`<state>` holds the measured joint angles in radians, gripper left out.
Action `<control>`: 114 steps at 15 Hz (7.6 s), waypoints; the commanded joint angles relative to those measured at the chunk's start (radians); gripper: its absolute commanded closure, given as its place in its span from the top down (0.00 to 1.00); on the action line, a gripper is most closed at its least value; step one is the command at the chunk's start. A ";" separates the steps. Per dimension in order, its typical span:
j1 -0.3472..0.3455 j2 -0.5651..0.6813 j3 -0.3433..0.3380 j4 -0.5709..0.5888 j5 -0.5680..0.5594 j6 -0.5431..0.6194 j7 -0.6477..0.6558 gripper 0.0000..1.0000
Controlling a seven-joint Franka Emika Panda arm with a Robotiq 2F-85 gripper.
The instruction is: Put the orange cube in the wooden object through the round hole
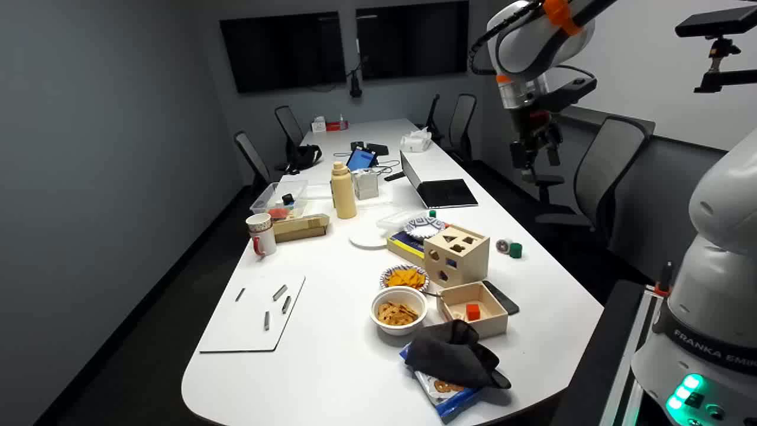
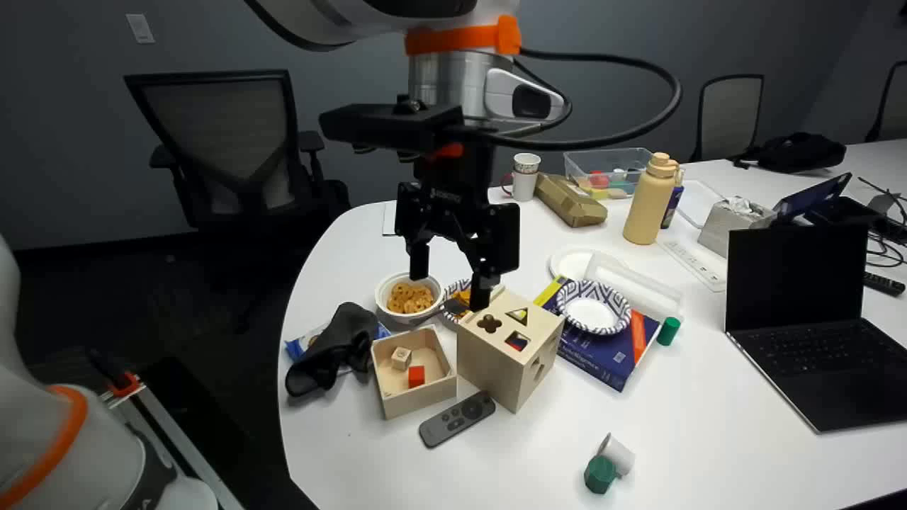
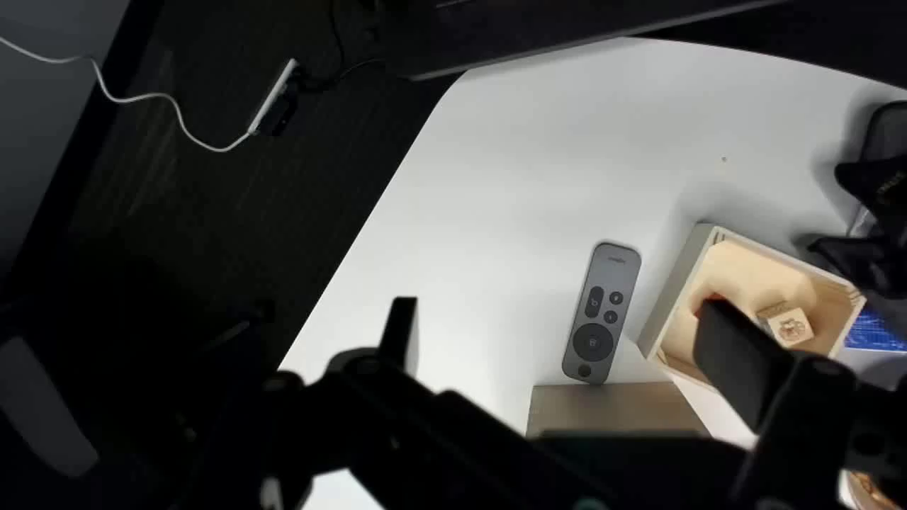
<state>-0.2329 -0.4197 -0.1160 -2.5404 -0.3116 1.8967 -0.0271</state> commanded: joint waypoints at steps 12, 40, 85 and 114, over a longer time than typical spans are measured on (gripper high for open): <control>0.104 0.223 0.079 0.019 0.182 0.211 0.337 1.00; 0.152 0.884 0.178 -0.057 0.680 1.101 0.736 1.00; 0.154 0.652 -0.046 0.242 0.209 0.459 0.142 0.09; 0.044 0.785 -0.020 0.312 0.291 0.609 -0.086 0.09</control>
<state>-0.1670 0.3487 -0.1537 -2.2499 -0.0483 2.4958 -0.0674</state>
